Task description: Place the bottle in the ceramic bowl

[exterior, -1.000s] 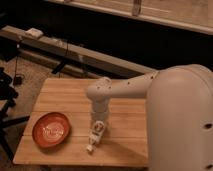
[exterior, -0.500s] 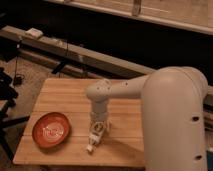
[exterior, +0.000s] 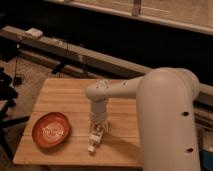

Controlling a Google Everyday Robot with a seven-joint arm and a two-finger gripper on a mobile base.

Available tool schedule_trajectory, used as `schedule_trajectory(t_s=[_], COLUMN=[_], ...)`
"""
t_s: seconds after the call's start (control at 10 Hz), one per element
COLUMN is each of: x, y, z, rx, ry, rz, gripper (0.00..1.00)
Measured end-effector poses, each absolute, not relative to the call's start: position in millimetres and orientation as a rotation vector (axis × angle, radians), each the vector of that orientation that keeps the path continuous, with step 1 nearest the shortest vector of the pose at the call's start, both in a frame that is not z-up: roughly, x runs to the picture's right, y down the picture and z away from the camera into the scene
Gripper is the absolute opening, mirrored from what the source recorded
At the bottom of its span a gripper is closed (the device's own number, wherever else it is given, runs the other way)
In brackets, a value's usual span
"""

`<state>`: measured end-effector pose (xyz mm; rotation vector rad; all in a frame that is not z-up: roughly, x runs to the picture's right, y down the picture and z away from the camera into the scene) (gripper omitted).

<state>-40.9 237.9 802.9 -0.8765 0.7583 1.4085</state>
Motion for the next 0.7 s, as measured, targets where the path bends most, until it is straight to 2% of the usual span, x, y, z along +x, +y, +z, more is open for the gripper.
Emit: schedule_trajectory(t_s=[0.1,0.2,0.3,0.4,0.7], x=[-41,-43,-47,-54,-104], y=[236,229,222,214,183], z=[800,792,785,776,746], rx=[-0.881,-0.885,-0.885,-0.885,-0.901], ry=[0.749,0.724,0.704,0.683,0.599], rz=[1.405,1.393,1.380,1.360,1.231], gripper=[0.25,0.11,0.04,0.01,0.00])
